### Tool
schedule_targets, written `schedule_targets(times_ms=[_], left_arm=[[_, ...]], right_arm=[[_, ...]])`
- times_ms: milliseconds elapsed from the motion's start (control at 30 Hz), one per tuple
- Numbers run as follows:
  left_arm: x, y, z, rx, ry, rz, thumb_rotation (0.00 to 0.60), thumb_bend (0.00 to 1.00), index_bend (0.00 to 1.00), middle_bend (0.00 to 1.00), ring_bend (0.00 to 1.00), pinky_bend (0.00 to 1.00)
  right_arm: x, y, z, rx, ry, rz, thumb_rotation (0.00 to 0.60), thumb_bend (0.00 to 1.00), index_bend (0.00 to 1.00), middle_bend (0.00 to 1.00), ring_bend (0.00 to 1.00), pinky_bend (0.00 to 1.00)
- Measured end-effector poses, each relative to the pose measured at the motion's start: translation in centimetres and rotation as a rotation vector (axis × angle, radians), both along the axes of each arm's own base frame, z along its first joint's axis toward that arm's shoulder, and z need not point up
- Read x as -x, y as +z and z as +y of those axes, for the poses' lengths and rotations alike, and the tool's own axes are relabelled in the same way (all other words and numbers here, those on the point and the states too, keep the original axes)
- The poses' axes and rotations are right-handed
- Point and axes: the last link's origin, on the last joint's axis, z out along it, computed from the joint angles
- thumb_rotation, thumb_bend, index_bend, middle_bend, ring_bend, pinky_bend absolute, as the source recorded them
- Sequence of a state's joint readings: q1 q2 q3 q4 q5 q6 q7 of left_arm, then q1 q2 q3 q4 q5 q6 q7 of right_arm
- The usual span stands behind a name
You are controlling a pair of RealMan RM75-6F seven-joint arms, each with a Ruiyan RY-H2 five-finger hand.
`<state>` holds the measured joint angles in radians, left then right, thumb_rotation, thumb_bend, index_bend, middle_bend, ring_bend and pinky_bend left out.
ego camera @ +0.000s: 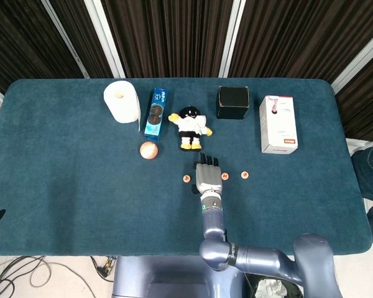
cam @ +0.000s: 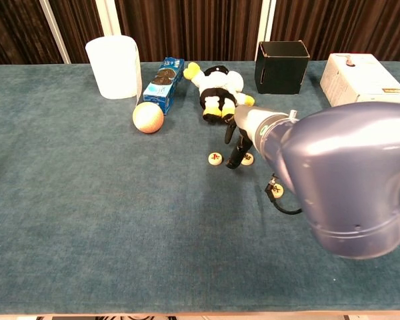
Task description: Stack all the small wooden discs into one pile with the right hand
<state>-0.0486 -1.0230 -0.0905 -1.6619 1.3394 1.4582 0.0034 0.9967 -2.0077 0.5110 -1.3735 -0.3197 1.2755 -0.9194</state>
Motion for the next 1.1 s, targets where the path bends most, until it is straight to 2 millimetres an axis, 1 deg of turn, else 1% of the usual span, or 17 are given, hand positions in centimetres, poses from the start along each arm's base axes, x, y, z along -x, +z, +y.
schedule_targets(times_ms=[133,267,567,800,1100], left_arm=[[0.0,0.1,0.0,-0.005,0.003,-0.002,0.6,0.15,0.05,0.0,0.0,0.0],[0.1,0.1,0.1,-0.002,0.01,-0.004,0.6,0.15,0.05,0.0,0.0,0.0],[0.1,0.1,0.1,-0.004,0.016,-0.004,0.6,0.15,0.05,0.0,0.0,0.0],[0.1,0.1,0.1,-0.006,0.021,-0.004,0.6,0.15,0.05,0.0,0.0,0.0],[0.2,0.2,0.2,-0.005,0.042,-0.005,0.6,0.15,0.05,0.0,0.0,0.0]], right_arm=[[-0.2,-0.5,-0.1,0.014,-0.004,-0.021,0.6,0.41,0.37,0.0,0.0,0.0],[-0.3,-0.7,-0.1,0.025,0.007,-0.037,0.6,0.41,0.38,0.0,0.0,0.0],[0.0,-1.1,0.5,0.04,0.021,-0.078,0.6,0.41,0.38,0.0,0.0,0.0],[0.4,-1.9,0.9,0.047,0.033,-0.102,0.6,0.41,0.4,0.0,0.0,0.0],[0.6,-2.6,1.1,0.057,0.057,-0.096,0.6,0.41,0.42,0.0,0.0,0.0]])
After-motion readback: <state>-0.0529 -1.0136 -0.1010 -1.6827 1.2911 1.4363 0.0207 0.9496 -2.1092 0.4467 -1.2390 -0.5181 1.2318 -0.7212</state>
